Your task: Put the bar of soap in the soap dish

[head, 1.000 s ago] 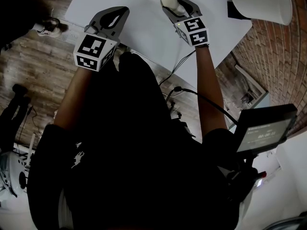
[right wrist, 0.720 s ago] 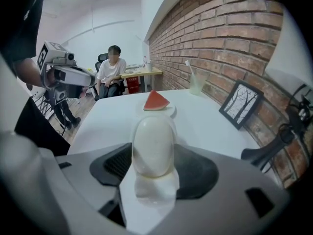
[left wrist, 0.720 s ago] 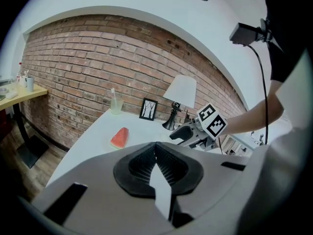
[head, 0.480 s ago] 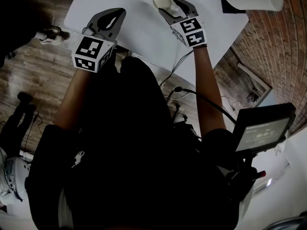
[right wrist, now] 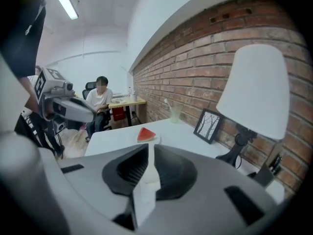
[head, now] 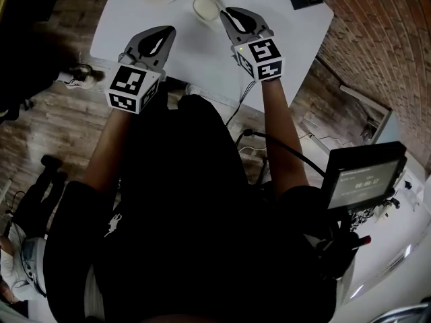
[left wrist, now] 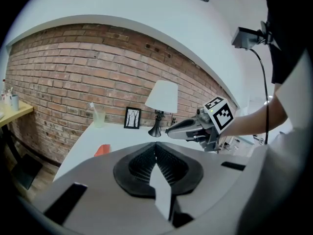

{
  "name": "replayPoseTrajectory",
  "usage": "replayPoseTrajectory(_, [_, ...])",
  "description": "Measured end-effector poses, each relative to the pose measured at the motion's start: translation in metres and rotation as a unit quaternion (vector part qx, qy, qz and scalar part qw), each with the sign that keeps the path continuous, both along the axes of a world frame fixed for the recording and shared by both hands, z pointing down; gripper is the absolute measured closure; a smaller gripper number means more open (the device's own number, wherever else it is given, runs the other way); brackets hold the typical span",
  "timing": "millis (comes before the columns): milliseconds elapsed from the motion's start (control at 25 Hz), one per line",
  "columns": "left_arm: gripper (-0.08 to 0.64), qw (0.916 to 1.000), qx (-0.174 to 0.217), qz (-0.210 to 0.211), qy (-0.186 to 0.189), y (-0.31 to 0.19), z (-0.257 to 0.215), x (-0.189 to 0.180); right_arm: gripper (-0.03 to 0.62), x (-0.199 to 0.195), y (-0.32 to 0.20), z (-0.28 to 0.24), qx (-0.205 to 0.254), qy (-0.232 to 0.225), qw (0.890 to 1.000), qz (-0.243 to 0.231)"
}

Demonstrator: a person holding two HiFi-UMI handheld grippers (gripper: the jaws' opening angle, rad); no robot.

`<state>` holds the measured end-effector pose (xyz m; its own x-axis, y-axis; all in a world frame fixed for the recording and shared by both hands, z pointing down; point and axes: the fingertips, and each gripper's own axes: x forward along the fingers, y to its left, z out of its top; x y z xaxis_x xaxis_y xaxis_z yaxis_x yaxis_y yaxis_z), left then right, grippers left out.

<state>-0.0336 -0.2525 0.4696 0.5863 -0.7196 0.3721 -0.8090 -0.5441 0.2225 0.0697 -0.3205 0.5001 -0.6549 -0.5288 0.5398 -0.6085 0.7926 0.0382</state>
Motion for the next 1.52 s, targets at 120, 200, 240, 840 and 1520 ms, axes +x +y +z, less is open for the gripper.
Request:
replayPoseTrajectory(120, [0.554,0.9998,0.011,0.014,-0.004,0.001,-0.011,0.013,0.586,0.008,0.007,-0.013,0.004,-0.026,1.000,0.017])
replayPoseTrajectory(200, [0.554,0.9997,0.014,0.020,-0.006,0.000,-0.017,0.017,0.586,0.013,0.013,-0.023,0.008,-0.041,0.999,0.025])
replayPoseTrajectory(240, [0.554,0.9995,0.019,0.023,-0.007,0.001,-0.021,0.020,0.586,0.016,0.017,-0.027,0.011,-0.045,0.999,0.028])
replayPoseTrajectory(840, [0.554,0.9929,0.073,0.094,-0.008,0.008,-0.076,0.075,0.588,0.059,0.063,-0.091,0.078,-0.087,0.989,0.089])
replayPoseTrajectory(1520, [0.554,0.9832,0.124,0.134,0.002,0.029,-0.134,0.121,0.589,0.138,0.114,-0.150,0.137,-0.132,0.964,0.184])
